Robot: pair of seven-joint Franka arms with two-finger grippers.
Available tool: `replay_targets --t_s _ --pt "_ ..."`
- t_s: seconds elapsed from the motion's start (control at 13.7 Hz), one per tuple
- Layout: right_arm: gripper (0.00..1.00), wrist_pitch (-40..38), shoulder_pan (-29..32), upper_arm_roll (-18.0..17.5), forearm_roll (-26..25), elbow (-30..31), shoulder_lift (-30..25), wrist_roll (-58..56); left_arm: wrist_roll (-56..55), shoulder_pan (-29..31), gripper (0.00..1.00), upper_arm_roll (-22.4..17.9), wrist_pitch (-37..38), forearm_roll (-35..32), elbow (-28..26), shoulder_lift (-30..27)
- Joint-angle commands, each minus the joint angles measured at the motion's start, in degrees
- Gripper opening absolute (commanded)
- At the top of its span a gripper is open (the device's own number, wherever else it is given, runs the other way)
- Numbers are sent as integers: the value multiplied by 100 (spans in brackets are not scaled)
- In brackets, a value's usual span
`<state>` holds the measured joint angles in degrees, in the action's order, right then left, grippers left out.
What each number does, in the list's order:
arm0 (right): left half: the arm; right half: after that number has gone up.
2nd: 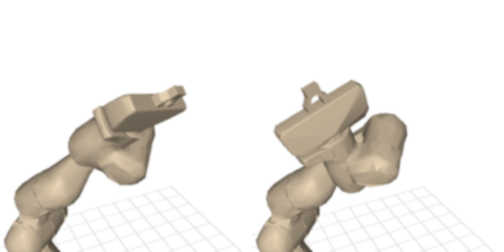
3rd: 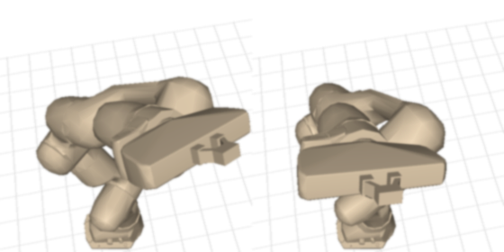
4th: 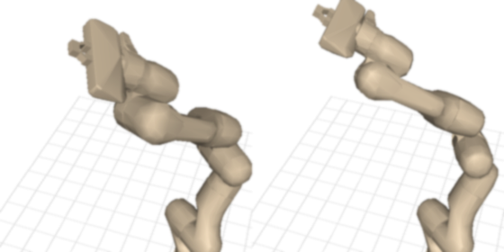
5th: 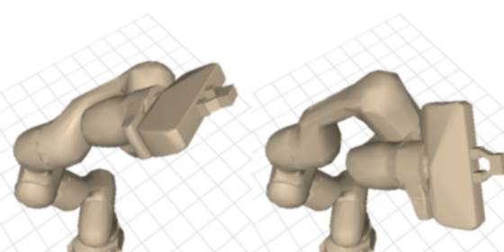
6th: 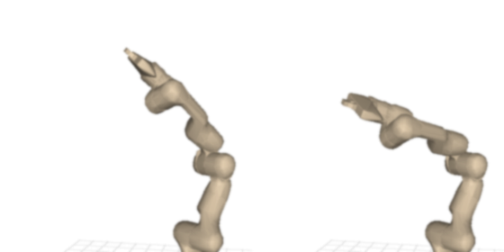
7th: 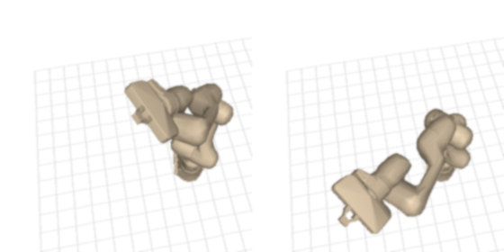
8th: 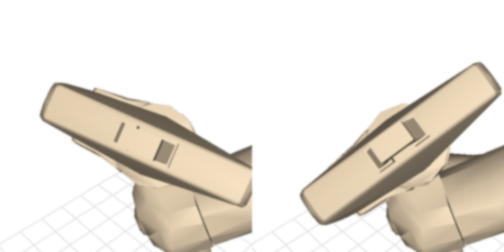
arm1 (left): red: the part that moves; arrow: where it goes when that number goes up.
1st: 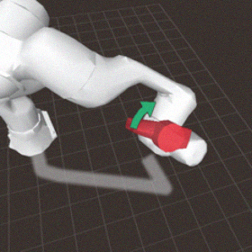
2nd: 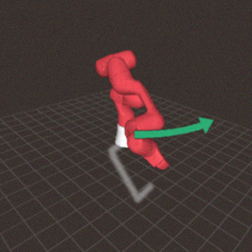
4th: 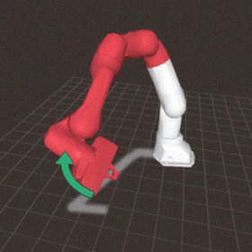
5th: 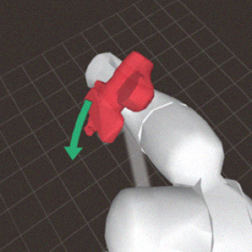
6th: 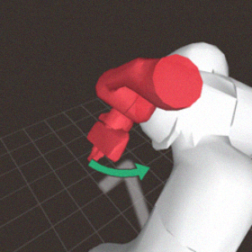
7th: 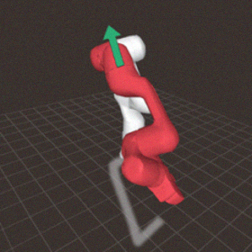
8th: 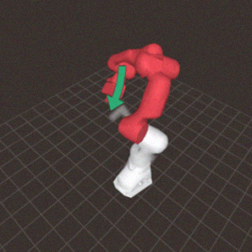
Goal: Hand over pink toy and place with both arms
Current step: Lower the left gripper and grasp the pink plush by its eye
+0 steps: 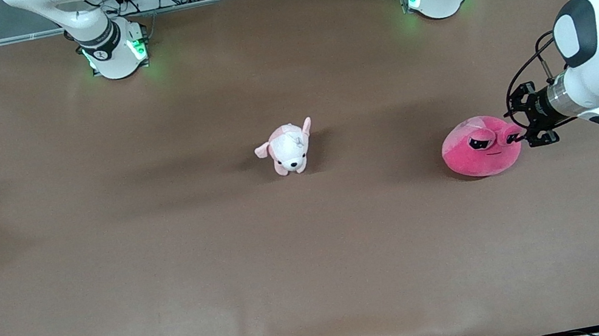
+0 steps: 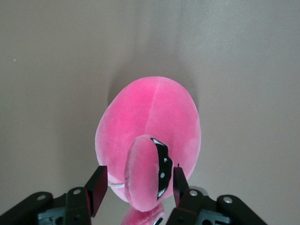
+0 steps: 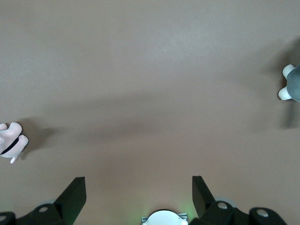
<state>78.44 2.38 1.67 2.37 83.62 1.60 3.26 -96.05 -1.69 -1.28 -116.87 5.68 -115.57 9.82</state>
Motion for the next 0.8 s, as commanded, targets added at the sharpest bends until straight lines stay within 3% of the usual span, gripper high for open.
replay_targets --t_s 0.0,0.51,0.73 --pt "100 -48 70 -35 -26 -39 -37 -98 -151 19 45 32 -56 -120 52 81" --pt "100 -100 88 -26 -316 -21 -1 -502 -169 28 3 32 -47 -58 78 29" --pt "100 -100 44 -44 -308 5 -1 -502 -282 -7 0 41 23 29 192 -59"
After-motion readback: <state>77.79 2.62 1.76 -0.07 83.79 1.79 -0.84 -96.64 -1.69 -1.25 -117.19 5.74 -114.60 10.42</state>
